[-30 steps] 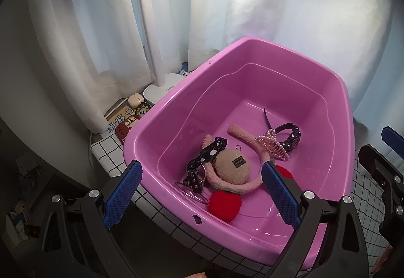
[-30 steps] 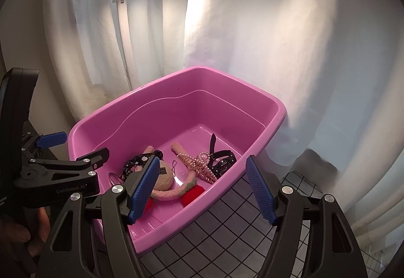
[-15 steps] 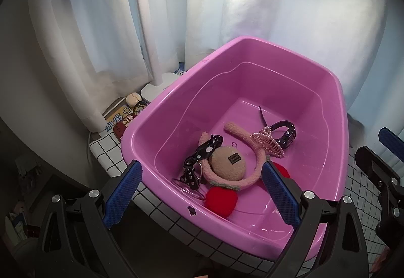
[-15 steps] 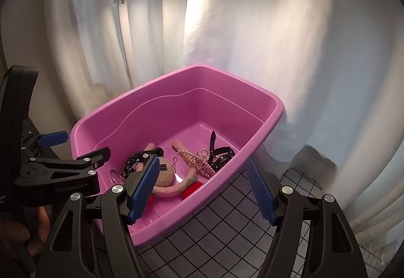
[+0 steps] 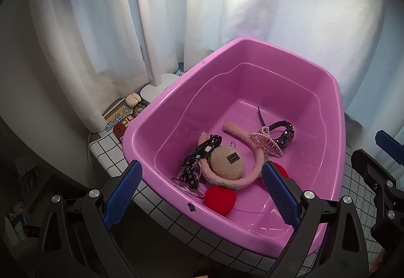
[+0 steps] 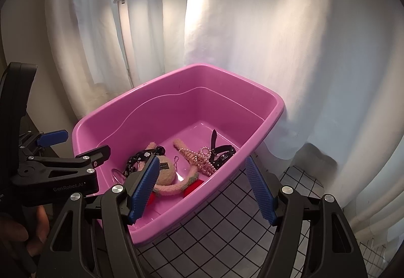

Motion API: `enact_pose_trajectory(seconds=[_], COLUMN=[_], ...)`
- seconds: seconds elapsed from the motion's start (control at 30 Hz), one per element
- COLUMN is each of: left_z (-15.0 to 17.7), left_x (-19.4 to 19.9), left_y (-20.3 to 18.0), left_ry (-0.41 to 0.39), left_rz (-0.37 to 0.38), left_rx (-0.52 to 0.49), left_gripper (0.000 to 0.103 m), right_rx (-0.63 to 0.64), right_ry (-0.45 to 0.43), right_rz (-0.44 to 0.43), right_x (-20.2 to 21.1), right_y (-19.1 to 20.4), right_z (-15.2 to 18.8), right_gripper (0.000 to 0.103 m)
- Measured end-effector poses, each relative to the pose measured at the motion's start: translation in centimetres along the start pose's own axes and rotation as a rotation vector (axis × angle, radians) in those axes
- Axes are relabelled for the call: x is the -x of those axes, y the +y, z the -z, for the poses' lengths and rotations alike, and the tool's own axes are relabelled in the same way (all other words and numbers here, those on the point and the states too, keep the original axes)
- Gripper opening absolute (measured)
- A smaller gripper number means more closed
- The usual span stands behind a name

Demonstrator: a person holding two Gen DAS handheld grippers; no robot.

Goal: Organize jewelry

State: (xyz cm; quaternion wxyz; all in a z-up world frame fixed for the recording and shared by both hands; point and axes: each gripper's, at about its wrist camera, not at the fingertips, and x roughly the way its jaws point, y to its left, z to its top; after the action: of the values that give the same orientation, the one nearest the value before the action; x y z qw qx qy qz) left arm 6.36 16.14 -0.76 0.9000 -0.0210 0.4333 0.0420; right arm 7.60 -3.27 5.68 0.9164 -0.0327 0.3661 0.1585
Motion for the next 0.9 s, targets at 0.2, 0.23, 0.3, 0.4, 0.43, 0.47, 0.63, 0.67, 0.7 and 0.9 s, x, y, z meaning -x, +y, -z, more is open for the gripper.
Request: enact_pose_trajectory(seconds=[0.2,0.23,0.3,0.4,0.43,0.47,0.63,0.67,0.7,0.9], left_z=[0.03,0.00,-0.01,0.02,0.01,0.00,0.00,0.00,0.02,0.06], left_x=[0.03,0.03,0.04,0.05,0.04,-0.01,-0.15,-0.11,-0.11,-0.04], left_y=[-0.19,-0.20,-0.21,-0.28,-0.29,-0.27,-0.24,-0.31,-0.29,0.12], left_ry=[-0.003,-0.003,-0.003,-0.002,0.000,0.001,0.009,0.006,0.004,-0.009], left_rz=[0.000,0.001,0.003,0.003,0.003,0.003,0.013,0.011,0.010,0.015], left_rx=[-0.007,-0.007,-0.007,-0.006,-0.005,-0.004,-0.003,-0.006,-0.008,0.010], left_gripper=[0.094,0.094,0.094,0.094,0.094,0.094,0.094,0.094,0.094,0.094], right_rx=[0.002,0.001,-0.001,0.000,0.000,0.000,-0.001,-0.002,-0.002,-0.007], right_ry=[0.003,0.003,0.002,0.003,0.002,0.002,0.004,0.003,0.004,0.005], right_rz=[0.000,0.002,0.001,0.002,0.002,0.001,0.000,0.002,0.001,0.002], right_x=[0.06,0.12,0.09,0.08,0.11,0.10,0.11,0.14,0.14,0.24], right_y=[0.09,0.14,0.09,0.07,0.09,0.08,0.10,0.12,0.11,0.14], right_z=[0.12,0.16,0.13,0.13,0.14,0.14,0.19,0.23,0.23,0.40], right_gripper=[0.068,0.068,0.068,0.068,0.068,0.068,0.068,0.068,0.068,0.068])
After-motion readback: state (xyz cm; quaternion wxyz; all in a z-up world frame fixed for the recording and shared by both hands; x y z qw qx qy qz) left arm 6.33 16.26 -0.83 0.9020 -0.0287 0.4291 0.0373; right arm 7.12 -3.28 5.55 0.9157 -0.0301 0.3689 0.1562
